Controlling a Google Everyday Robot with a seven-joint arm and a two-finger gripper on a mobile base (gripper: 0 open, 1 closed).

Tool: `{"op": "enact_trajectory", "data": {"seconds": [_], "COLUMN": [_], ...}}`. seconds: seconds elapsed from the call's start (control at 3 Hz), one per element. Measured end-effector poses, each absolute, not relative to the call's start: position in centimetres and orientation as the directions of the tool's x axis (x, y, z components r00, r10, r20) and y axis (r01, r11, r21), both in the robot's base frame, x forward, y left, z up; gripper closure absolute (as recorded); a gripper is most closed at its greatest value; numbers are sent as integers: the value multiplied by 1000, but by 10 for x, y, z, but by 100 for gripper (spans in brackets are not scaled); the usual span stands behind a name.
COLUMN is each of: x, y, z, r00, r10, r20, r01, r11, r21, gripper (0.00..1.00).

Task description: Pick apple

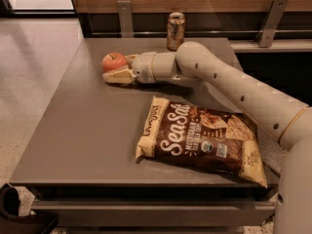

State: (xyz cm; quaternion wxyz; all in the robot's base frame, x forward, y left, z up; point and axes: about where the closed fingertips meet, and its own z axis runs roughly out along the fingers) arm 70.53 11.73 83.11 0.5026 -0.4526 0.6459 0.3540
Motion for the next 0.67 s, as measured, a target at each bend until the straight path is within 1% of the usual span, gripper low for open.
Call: {"op": "enact_trajectory", "data": {"seconds": [0.67], "x": [704], "y": [122], "z": [830], "r00": [-85], "r10": [-228], "r20": [-970], "r01": [-943], "r11": [332], "r21": [4], "gripper": [95]}}
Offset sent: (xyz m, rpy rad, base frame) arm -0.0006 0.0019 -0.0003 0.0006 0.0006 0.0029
